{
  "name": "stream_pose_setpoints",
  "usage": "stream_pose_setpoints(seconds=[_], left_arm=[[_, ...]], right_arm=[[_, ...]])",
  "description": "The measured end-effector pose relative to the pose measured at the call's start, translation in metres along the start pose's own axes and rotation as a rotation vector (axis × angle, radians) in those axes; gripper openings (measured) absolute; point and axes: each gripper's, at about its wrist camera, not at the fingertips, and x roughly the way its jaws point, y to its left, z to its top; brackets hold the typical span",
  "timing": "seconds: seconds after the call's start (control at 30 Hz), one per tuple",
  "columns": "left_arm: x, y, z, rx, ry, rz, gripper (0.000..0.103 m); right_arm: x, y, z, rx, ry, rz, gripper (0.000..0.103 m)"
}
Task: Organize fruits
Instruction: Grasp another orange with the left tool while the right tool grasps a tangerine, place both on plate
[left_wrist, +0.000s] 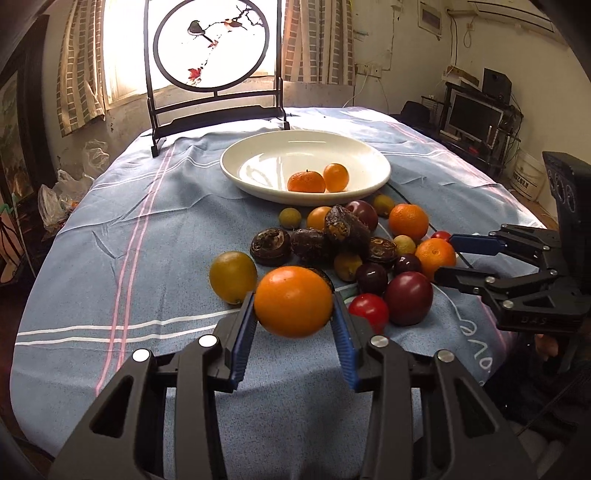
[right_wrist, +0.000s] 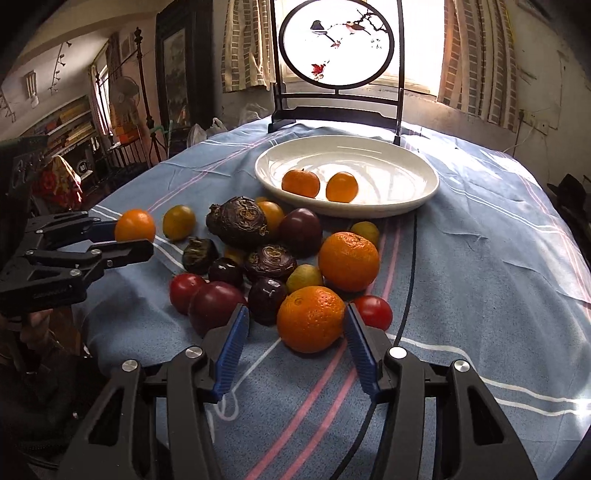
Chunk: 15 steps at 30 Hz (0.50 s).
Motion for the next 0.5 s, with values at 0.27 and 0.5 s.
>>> stream_pose_setpoints(seconds=[0.27, 0.5], left_arm=[[0.004, 0.0, -0.004, -0.015, 0.012, -0.014, 0.039], [-0.005, 0.003, 0.003, -0.029, -0.01, -0.028, 0.039]], right_arm=[[0.006, 0.005, -0.001, -0.082, 0.025, -0.07, 0.04], [-0.029, -0.015, 0.009, 0.047, -0.086, 0.032, 0.04]])
